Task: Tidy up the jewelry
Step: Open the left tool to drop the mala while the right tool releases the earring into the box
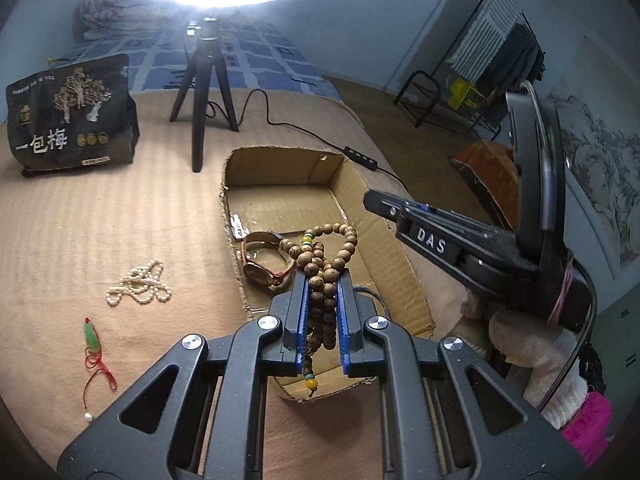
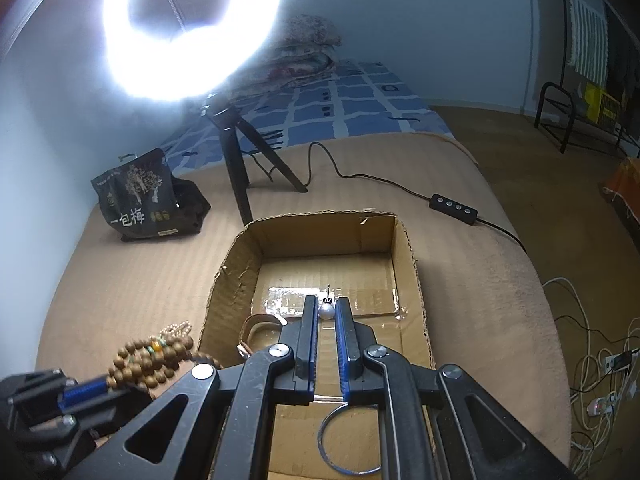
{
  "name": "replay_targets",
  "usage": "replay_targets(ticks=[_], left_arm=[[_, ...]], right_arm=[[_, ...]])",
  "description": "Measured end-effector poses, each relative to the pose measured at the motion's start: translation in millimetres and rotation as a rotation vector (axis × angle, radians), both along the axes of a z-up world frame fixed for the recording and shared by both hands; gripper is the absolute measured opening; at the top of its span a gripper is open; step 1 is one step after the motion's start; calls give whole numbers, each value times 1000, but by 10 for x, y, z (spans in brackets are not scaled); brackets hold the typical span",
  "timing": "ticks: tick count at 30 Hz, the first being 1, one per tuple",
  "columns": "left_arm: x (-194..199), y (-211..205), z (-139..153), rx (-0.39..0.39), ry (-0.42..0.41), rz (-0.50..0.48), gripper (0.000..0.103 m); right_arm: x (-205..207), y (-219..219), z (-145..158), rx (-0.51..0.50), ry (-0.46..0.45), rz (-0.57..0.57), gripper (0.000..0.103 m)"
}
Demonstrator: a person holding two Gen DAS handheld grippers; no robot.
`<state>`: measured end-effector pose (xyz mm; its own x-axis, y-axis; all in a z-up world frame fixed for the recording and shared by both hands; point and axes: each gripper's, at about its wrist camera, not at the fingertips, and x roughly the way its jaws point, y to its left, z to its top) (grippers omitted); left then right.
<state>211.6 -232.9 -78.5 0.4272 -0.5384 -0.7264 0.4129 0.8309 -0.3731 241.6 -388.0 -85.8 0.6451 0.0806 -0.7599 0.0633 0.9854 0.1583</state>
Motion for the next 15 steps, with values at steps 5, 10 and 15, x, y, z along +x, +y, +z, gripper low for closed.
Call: replay_targets(ticks=[5, 10, 15], left_arm=[[23, -83, -92, 17, 11, -20, 11], [14, -150, -132, 40, 8, -44, 12], [-33, -159, -134, 71, -13, -47, 57]], right_arm=[[46, -36, -36, 13, 5, -3, 6], [65, -52, -63, 16, 8, -7, 19], [29, -63, 10, -13, -27, -43, 67]])
